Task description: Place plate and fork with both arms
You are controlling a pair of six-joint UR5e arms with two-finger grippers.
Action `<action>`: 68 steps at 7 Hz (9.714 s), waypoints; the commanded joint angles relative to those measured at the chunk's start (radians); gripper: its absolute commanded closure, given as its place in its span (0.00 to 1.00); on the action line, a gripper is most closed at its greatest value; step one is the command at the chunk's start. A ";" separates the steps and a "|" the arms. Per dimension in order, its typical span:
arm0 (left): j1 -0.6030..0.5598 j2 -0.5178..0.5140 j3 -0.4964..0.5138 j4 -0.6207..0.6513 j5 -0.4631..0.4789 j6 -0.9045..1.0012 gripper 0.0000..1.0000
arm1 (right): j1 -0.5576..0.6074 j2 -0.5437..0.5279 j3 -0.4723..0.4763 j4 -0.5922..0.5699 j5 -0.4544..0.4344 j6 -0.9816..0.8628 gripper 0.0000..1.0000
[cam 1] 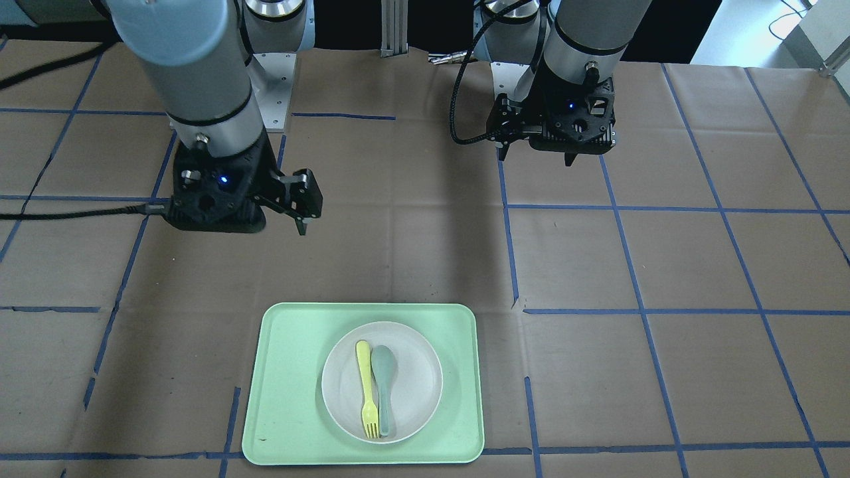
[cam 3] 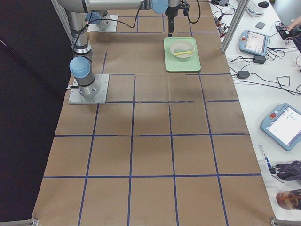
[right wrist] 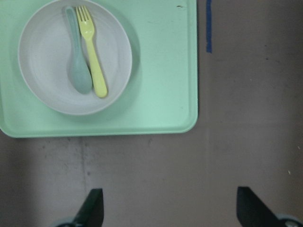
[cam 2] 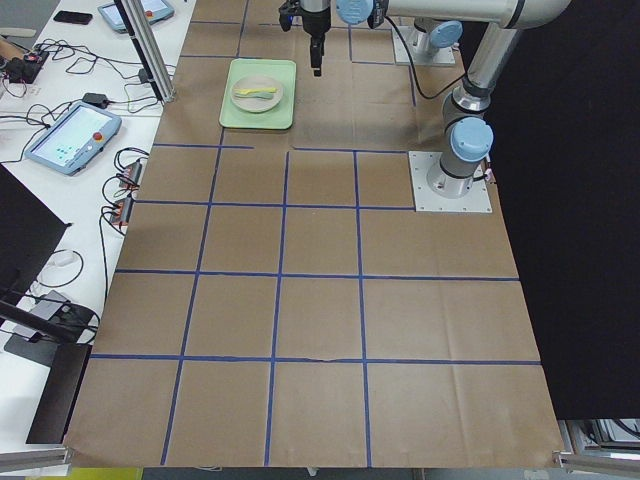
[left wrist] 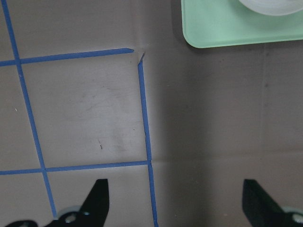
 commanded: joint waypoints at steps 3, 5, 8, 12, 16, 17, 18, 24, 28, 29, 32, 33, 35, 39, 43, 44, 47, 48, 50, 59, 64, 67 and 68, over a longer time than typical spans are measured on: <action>0.003 -0.005 0.000 0.000 0.002 0.002 0.01 | 0.086 0.268 -0.155 -0.069 0.004 0.099 0.00; 0.004 -0.008 0.000 0.000 0.002 0.002 0.01 | 0.084 0.347 -0.157 -0.195 -0.008 0.099 0.00; 0.004 -0.008 0.000 0.000 0.002 0.001 0.01 | 0.083 0.446 -0.160 -0.327 -0.011 0.099 0.17; 0.004 -0.008 -0.002 0.000 0.002 0.002 0.01 | 0.080 0.498 -0.155 -0.336 -0.011 0.087 0.42; 0.004 -0.008 -0.002 -0.001 0.002 0.001 0.01 | 0.083 0.513 -0.149 -0.339 -0.005 0.087 0.44; 0.004 -0.008 -0.002 0.000 0.002 0.001 0.01 | 0.083 0.515 -0.147 -0.338 -0.003 0.087 0.44; 0.004 -0.008 -0.002 0.000 0.002 0.001 0.01 | 0.083 0.515 -0.146 -0.338 -0.003 0.085 0.43; 0.004 -0.006 -0.002 -0.001 0.002 0.002 0.01 | 0.080 0.526 -0.151 -0.336 0.000 0.087 0.73; 0.006 -0.006 -0.003 -0.001 0.002 0.002 0.01 | 0.077 0.507 -0.161 -0.327 0.001 0.093 0.97; 0.006 -0.006 -0.003 -0.001 0.002 0.002 0.01 | 0.077 0.503 -0.161 -0.326 0.001 0.096 0.98; 0.006 0.000 -0.017 0.000 0.002 0.002 0.01 | 0.074 0.402 -0.158 -0.219 0.036 0.095 0.98; 0.006 0.000 -0.017 0.000 0.002 0.002 0.01 | 0.049 0.382 -0.140 -0.203 0.024 0.051 0.98; 0.006 0.000 -0.017 0.000 0.002 0.002 0.01 | -0.046 0.351 -0.126 -0.137 -0.009 -0.063 0.99; 0.006 0.000 -0.017 0.000 0.002 0.002 0.01 | -0.083 0.461 -0.075 -0.301 0.006 -0.080 0.98; 0.006 0.000 -0.017 -0.001 0.002 0.002 0.01 | -0.083 0.472 -0.071 -0.309 0.021 -0.091 0.64; 0.007 0.000 -0.017 -0.001 0.002 0.002 0.01 | -0.083 0.472 -0.072 -0.309 0.020 -0.091 0.50; 0.007 0.000 -0.017 -0.001 0.002 0.002 0.01 | -0.084 0.472 -0.075 -0.309 0.015 -0.093 0.49; 0.007 0.000 -0.017 -0.001 0.002 0.002 0.01 | -0.087 0.452 -0.080 -0.307 0.009 -0.093 0.28; 0.007 0.000 -0.017 -0.001 0.002 0.002 0.01 | -0.089 0.365 -0.062 -0.271 0.010 -0.097 0.00; 0.007 0.000 -0.018 -0.001 0.002 0.002 0.01 | -0.204 -0.250 0.252 0.052 -0.006 -0.246 0.00; 0.007 0.000 -0.018 -0.003 0.002 0.002 0.01 | -0.187 -0.335 0.281 0.075 0.001 -0.232 0.00; 0.007 0.000 -0.018 -0.003 0.002 0.004 0.01 | -0.187 -0.332 0.276 0.075 0.001 -0.232 0.00; 0.007 0.000 -0.018 -0.003 0.002 0.004 0.01 | -0.187 -0.329 0.276 0.075 0.001 -0.232 0.00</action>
